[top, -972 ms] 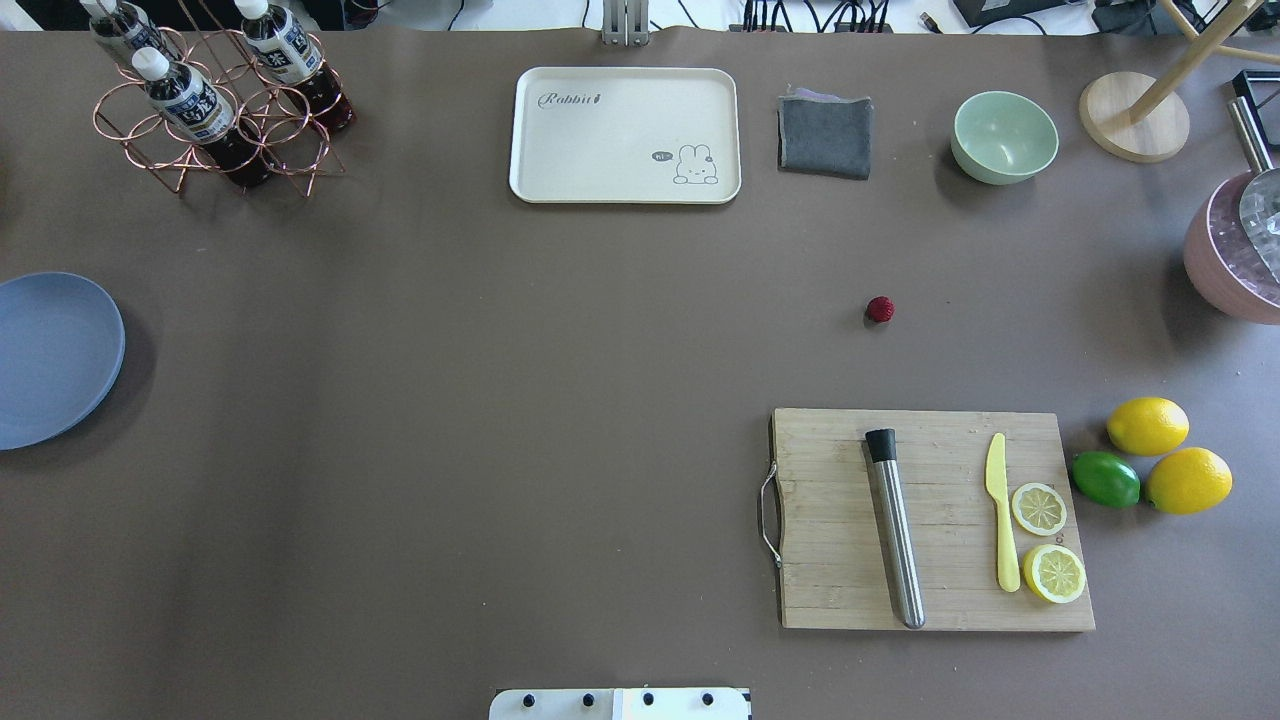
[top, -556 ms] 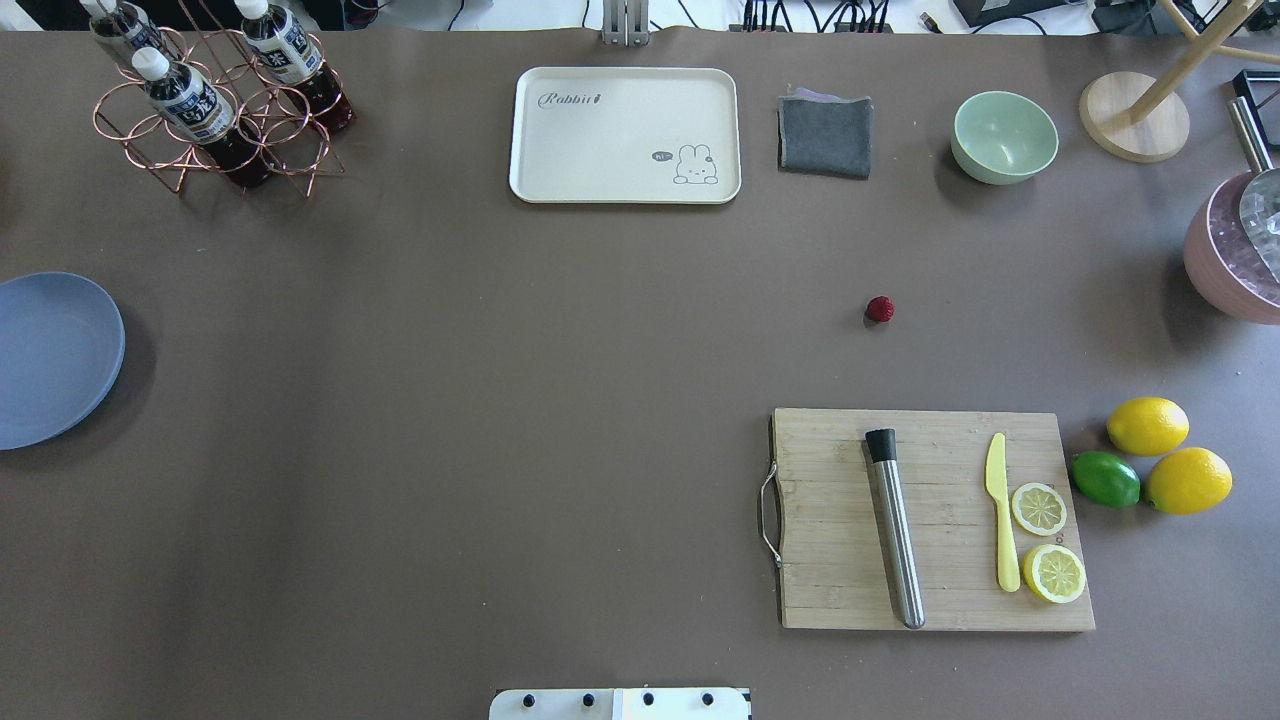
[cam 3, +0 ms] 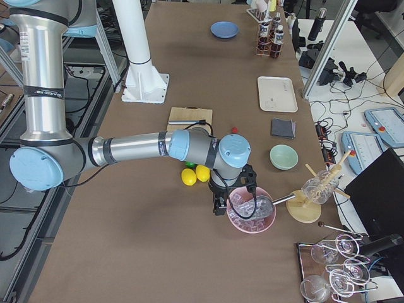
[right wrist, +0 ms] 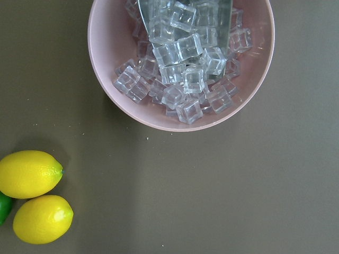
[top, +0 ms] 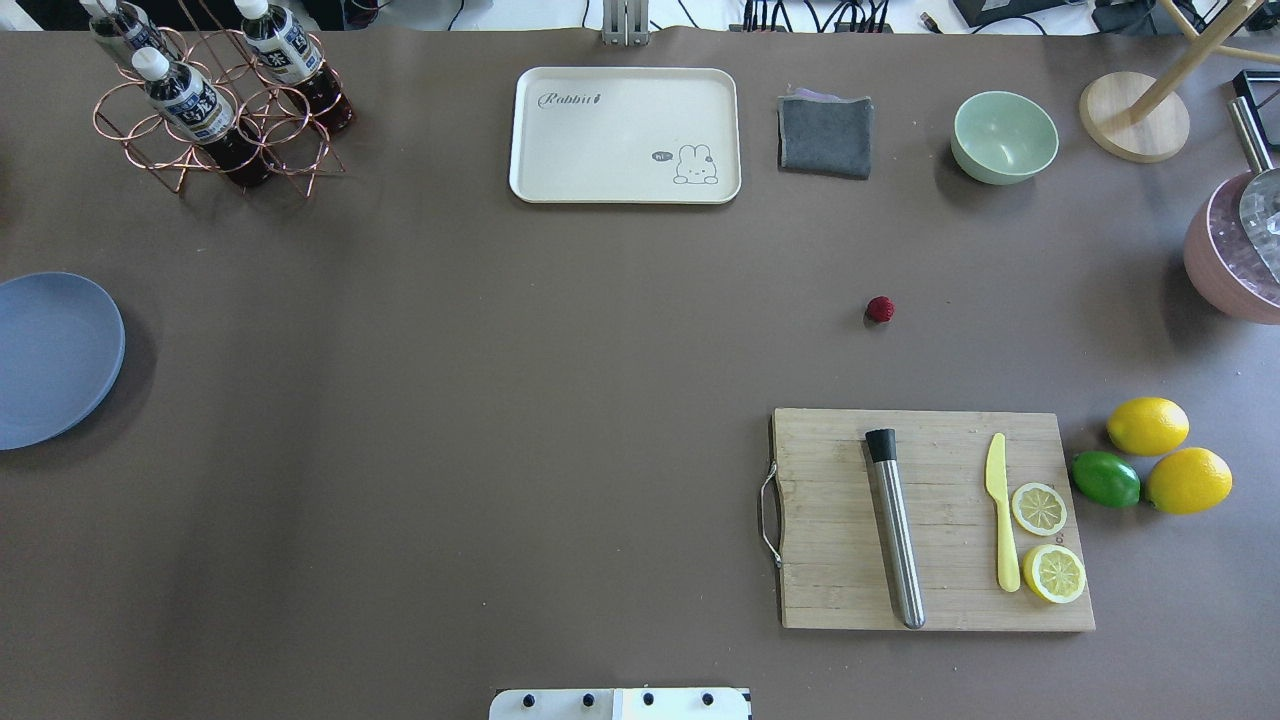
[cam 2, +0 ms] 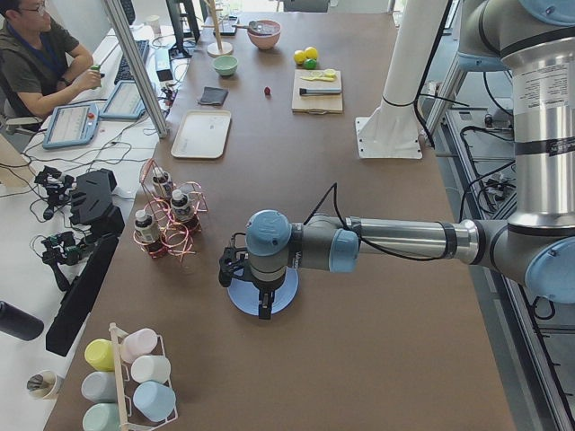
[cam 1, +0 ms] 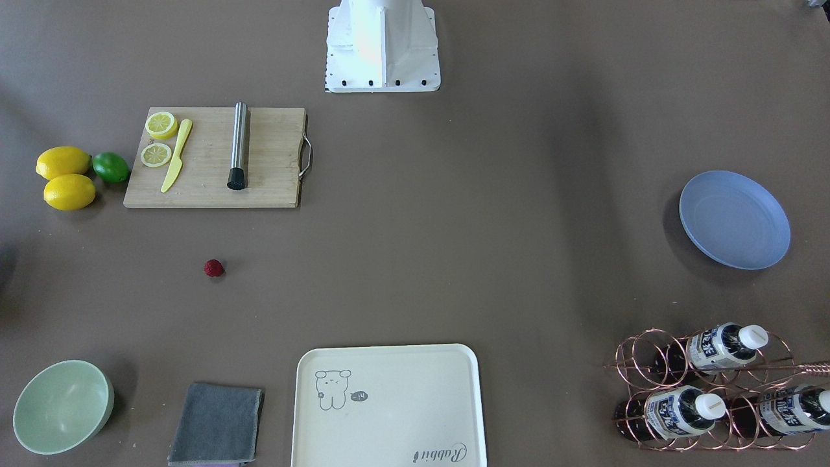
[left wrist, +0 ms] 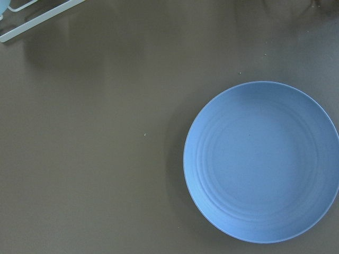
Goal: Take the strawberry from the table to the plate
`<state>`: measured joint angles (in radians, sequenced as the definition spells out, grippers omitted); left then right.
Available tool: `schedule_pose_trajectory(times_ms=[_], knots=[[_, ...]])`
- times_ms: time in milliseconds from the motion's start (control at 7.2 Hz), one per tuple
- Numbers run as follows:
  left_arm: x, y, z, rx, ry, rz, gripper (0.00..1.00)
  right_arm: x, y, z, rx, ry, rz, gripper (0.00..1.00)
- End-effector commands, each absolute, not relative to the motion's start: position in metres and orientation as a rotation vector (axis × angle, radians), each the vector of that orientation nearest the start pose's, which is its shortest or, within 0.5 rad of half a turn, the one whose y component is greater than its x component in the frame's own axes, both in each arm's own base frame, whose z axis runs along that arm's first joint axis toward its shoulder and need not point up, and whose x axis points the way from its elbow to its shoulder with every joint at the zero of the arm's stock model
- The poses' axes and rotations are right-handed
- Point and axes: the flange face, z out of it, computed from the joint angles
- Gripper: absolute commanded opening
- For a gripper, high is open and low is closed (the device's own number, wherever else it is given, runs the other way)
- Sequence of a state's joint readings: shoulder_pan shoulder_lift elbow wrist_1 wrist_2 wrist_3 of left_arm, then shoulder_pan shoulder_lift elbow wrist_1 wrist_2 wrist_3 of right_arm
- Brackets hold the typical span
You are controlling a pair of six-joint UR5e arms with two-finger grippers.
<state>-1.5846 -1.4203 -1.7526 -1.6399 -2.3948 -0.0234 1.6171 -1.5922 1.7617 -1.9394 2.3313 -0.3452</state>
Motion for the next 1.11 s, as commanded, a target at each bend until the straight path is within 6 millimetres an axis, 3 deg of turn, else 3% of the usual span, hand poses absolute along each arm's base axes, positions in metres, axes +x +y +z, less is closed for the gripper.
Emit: schedule_pose_trajectory(times_ms=[0,139,278,417,556,694,972], knots=[[-0.041,-0.446,0.619,0.058,0.829,-0.003,0.98,0.080,-0.460,0.607,-0.027,-0.824,-0.211,1.00],[-0.026,-0.453,0.622,0.051,0.826,0.020,0.98,0.076,-0.464,0.603,0.007,-0.831,-0.232,1.00],[-0.025,-0.458,0.642,0.079,0.827,0.034,0.98,0.064,-0.468,0.602,0.026,-0.832,-0.267,1.00],[-0.023,-0.463,0.679,0.105,0.831,0.041,0.98,0.049,-0.471,0.601,0.027,-0.829,-0.303,1.00],[0.002,-0.480,0.697,0.093,0.843,0.025,0.97,0.041,-0.476,0.598,0.065,-0.824,-0.339,1.00],[0.025,-0.487,0.710,0.093,0.853,0.031,0.97,0.040,-0.477,0.596,0.078,-0.824,-0.348,1.00],[0.032,-0.497,0.720,0.090,0.853,0.044,0.97,0.035,-0.473,0.600,0.068,-0.867,-0.341,1.00]])
